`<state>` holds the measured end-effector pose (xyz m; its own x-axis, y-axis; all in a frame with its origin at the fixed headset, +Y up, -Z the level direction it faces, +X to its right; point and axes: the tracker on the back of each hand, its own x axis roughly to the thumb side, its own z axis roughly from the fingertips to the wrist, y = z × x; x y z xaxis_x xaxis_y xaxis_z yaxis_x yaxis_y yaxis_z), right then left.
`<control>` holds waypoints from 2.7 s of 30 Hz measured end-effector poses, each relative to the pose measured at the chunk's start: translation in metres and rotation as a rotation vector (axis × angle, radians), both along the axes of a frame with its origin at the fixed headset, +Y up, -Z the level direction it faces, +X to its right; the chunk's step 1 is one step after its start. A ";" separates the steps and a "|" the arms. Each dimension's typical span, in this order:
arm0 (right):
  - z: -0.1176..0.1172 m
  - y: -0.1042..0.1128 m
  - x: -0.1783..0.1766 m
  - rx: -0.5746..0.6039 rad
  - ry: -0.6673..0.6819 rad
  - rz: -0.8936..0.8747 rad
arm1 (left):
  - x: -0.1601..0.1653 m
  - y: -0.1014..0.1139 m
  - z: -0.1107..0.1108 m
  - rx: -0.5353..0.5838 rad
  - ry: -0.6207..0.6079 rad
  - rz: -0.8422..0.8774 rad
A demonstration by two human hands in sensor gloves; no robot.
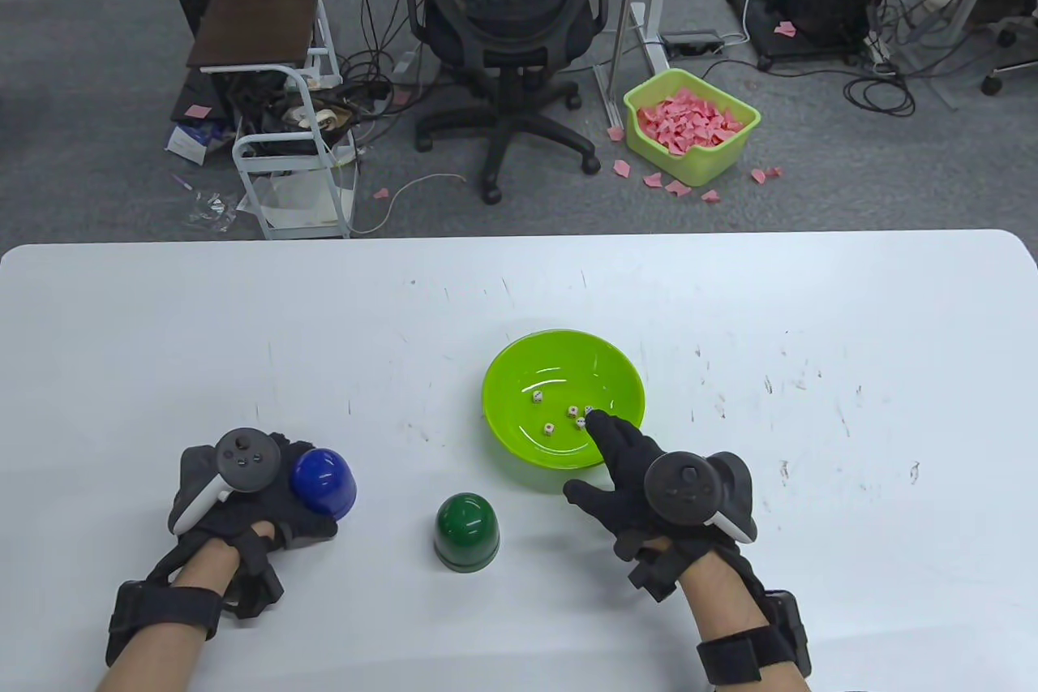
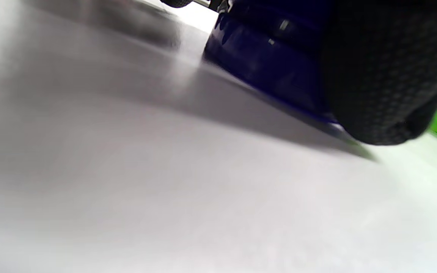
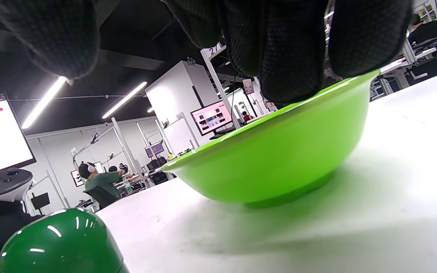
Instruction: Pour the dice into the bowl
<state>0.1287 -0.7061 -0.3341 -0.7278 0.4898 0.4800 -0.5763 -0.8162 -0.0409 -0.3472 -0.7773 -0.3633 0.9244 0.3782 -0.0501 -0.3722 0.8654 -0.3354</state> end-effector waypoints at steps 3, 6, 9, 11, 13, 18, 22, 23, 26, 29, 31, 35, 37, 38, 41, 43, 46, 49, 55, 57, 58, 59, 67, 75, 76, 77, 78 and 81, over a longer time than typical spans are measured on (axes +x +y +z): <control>0.000 0.000 0.000 -0.009 -0.002 0.000 | 0.000 0.001 0.002 -0.026 0.013 -0.005; 0.000 0.000 0.001 -0.017 -0.005 -0.004 | -0.002 0.007 0.002 -0.060 0.013 -0.022; -0.001 0.001 0.003 -0.029 -0.008 -0.005 | -0.002 0.024 0.004 -0.080 0.013 0.013; -0.001 0.001 0.004 -0.038 -0.010 -0.003 | 0.000 0.039 0.004 -0.050 0.001 0.053; -0.001 0.001 0.004 -0.040 -0.012 -0.001 | 0.005 0.053 0.004 -0.027 -0.009 0.096; -0.001 0.001 0.006 -0.044 -0.021 -0.005 | 0.038 0.089 0.009 0.146 -0.109 0.086; -0.001 0.000 0.008 -0.047 -0.027 -0.010 | 0.077 0.103 0.017 0.219 -0.223 0.058; -0.001 0.000 0.008 -0.048 -0.029 -0.011 | 0.089 0.104 0.019 0.216 -0.259 0.050; -0.001 0.001 0.010 -0.047 -0.034 -0.019 | 0.118 0.103 0.025 0.218 -0.332 0.036; -0.001 0.002 0.012 -0.044 -0.039 -0.025 | 0.148 0.097 0.029 0.199 -0.396 0.014; -0.001 0.003 0.013 -0.042 -0.041 -0.027 | 0.165 0.090 0.032 0.177 -0.419 -0.013; -0.001 0.003 0.014 -0.041 -0.042 -0.028 | 0.195 0.073 0.034 0.157 -0.447 -0.120; -0.001 0.003 0.014 -0.041 -0.042 -0.028 | 0.206 0.063 0.034 0.144 -0.446 -0.207; -0.001 0.003 0.014 -0.042 -0.042 -0.028 | 0.212 0.057 0.033 0.125 -0.445 -0.252; -0.001 0.003 0.014 -0.044 -0.043 -0.026 | 0.223 0.044 0.032 0.098 -0.438 -0.335; -0.001 0.003 0.015 -0.045 -0.044 -0.027 | 0.228 0.036 0.032 0.086 -0.425 -0.374; -0.001 0.003 0.016 -0.045 -0.046 -0.031 | 0.230 0.034 0.032 0.136 -0.413 -0.354; -0.001 0.003 0.016 -0.047 -0.047 -0.036 | 0.231 0.033 0.033 0.173 -0.391 -0.352; -0.001 0.001 0.017 -0.055 -0.048 -0.040 | 0.233 0.032 0.035 0.187 -0.379 -0.340; -0.002 0.001 0.016 -0.053 -0.047 -0.044 | 0.233 0.032 0.035 0.187 -0.381 -0.349; -0.001 0.001 0.016 -0.051 -0.045 -0.045 | 0.233 0.032 0.035 0.198 -0.388 -0.358; -0.001 0.000 0.015 -0.050 -0.044 -0.045 | 0.233 0.032 0.036 0.199 -0.386 -0.356; 0.001 0.001 0.013 -0.025 -0.036 -0.059 | 0.232 0.031 0.036 0.249 -0.409 -0.359; 0.003 0.004 0.012 0.014 -0.031 -0.088 | 0.221 0.050 0.030 0.273 -0.400 -0.279; 0.003 0.005 0.011 0.018 -0.030 -0.090 | 0.220 0.053 0.030 0.268 -0.396 -0.271; 0.004 0.005 0.010 0.023 -0.025 -0.091 | 0.218 0.060 0.029 0.281 -0.386 -0.248; 0.005 0.005 0.009 0.029 -0.020 -0.094 | 0.216 0.066 0.027 0.282 -0.384 -0.227; 0.007 0.006 0.003 0.043 0.001 -0.102 | 0.214 0.084 0.024 0.286 -0.367 -0.147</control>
